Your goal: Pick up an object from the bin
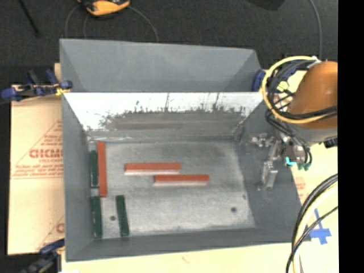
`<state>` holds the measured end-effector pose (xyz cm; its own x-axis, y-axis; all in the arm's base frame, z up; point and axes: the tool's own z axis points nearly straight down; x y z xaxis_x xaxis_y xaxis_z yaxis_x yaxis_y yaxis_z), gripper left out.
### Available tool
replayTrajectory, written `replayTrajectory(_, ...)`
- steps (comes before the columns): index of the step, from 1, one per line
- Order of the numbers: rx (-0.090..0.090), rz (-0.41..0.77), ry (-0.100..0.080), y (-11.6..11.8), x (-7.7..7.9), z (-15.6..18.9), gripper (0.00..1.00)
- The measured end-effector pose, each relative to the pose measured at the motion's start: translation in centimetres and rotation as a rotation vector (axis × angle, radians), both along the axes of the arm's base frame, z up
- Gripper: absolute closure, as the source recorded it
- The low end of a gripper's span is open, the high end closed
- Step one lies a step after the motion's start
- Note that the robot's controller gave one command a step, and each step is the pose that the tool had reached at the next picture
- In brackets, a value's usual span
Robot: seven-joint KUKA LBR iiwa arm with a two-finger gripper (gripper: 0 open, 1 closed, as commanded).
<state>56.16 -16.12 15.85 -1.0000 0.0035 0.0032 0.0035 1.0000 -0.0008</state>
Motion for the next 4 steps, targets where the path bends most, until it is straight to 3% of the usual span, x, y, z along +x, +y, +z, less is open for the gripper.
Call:
replayTrajectory(1, -0.002, 0.004, -0.008, 0.1, 0.2, 0.5, 0.00)
replayTrajectory(2, -0.002, 0.106, -0.011, 7.8, 3.6, -7.3, 0.00)
replayTrajectory(3, 0.001, -0.037, -0.006, 9.1, 2.4, -7.0, 0.00)
replayTrajectory(4, -0.001, 0.084, -0.009, 13.4, 2.8, -6.0, 0.00)
